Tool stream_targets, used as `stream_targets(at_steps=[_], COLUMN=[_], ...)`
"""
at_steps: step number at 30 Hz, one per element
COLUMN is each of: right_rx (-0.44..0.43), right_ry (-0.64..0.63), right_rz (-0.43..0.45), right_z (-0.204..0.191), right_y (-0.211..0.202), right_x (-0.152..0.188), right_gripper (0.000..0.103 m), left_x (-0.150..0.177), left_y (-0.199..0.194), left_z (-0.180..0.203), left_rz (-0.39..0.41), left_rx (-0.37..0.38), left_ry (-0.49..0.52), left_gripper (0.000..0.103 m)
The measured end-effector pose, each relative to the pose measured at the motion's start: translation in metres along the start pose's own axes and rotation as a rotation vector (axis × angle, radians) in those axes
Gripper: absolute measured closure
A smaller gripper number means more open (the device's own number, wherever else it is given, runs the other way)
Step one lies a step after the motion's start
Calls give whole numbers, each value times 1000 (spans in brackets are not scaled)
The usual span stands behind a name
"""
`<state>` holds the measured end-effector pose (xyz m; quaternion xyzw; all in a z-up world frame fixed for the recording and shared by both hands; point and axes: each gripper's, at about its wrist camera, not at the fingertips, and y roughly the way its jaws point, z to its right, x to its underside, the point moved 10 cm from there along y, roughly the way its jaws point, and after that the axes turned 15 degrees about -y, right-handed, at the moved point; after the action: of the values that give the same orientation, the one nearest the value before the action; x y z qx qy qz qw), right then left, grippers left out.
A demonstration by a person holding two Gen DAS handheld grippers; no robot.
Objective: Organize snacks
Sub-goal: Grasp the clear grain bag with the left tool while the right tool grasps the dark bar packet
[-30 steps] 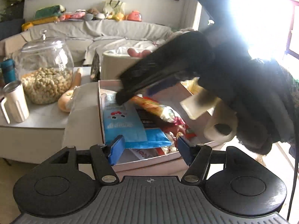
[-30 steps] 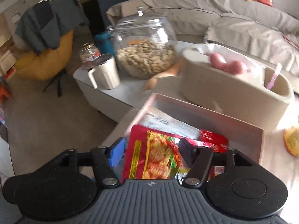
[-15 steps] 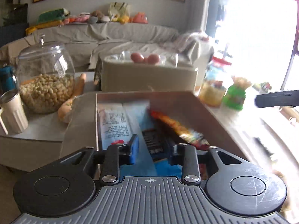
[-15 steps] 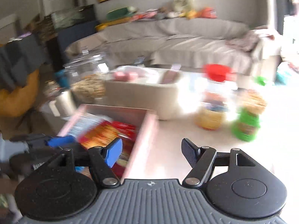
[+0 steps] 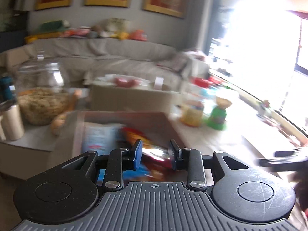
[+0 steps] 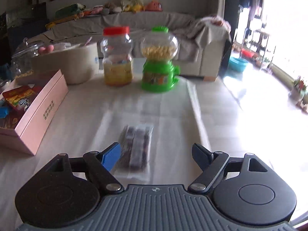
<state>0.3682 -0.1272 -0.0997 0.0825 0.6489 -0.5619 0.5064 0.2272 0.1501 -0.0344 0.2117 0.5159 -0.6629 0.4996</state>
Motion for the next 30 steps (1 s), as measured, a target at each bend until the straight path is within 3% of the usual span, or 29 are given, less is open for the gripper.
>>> stream_targets(at_steps=[5, 7, 9, 19, 28, 30], right_rx=[-39, -49, -59, 51, -19, -10], right_ry=[4, -5, -26, 14, 61, 56], right_rz=[-7, -7, -34, -50, -31, -21], right_z=[-14, -24, -30, -1, -22, -26], right_y=[26, 32, 37, -12, -59, -60], right_x=[0, -2, 2, 56, 90, 92], right_gripper=[26, 36, 61, 61, 59, 53], left_x=[57, 79, 97, 142, 158, 160], left_y=[11, 15, 17, 38, 64, 64], left_z=[59, 75, 87, 124, 147, 147], left_rz=[-189, -248, -300, -393, -420, -425], left_rx=[128, 156, 187, 252, 253, 248], left_ry=[123, 159, 170, 218, 209, 216], left_gripper=[69, 69, 69, 69, 62, 62])
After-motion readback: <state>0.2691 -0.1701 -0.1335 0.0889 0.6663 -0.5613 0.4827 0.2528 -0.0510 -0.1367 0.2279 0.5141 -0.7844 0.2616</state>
